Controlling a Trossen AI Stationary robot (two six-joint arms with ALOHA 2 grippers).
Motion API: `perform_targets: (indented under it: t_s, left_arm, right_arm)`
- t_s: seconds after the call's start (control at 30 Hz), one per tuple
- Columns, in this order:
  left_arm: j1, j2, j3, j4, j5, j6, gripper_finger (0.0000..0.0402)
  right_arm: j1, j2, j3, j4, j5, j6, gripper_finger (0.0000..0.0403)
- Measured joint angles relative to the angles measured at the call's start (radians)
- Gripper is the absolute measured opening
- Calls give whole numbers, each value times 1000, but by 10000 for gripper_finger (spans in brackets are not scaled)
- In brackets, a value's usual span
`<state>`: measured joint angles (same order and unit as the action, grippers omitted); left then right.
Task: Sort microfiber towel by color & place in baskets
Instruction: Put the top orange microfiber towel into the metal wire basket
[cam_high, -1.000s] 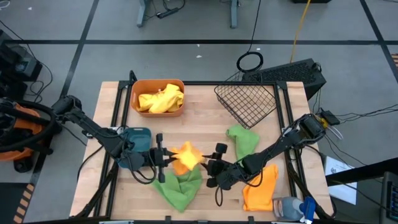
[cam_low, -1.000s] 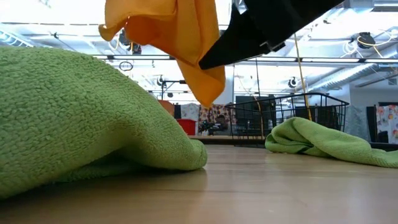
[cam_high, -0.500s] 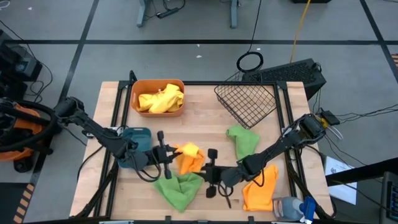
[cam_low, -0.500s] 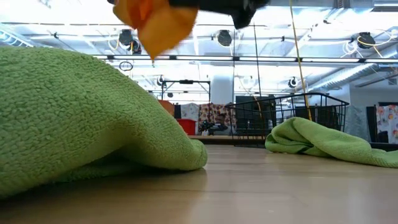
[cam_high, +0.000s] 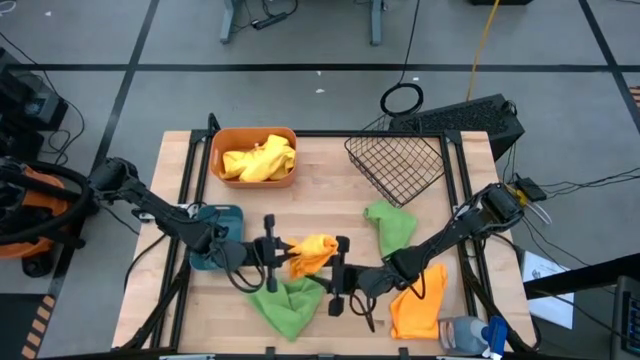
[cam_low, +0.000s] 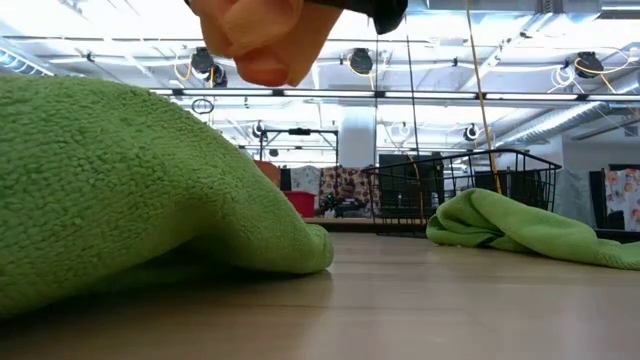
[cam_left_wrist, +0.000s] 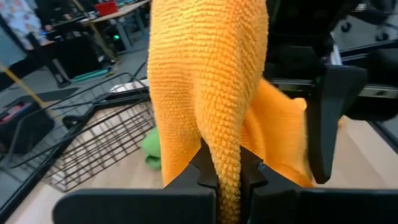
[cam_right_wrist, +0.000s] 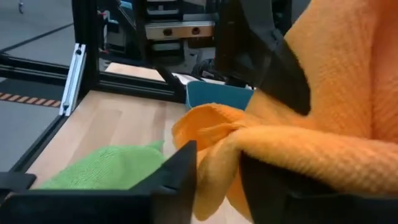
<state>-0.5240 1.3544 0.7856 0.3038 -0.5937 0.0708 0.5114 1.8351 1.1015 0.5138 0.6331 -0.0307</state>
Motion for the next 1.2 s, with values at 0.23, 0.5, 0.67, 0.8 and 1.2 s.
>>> perform_targets:
  t_s: [0.23, 0.5, 0.67, 0.8, 1.2]
  left_arm:
    - [0, 0, 0, -8, 44, 16, 10]
    - [2, 0, 0, -8, 130, 16, 10]
    - [2, 0, 0, -6, 140, 0, 16]
    - [8, 2, 0, 8, 147, -35, 38]
    - [1, 71, 0, 93, 212, 15, 156]
  right_arm:
    - [8, 0, 0, 58, -1, -48, 178]
    - [9, 0, 0, 65, 96, -39, 200]
    - [10, 0, 0, 66, 93, -53, 201]
    - [15, 0, 0, 85, 101, -56, 201]
    - [17, 0, 0, 94, 91, -27, 201]
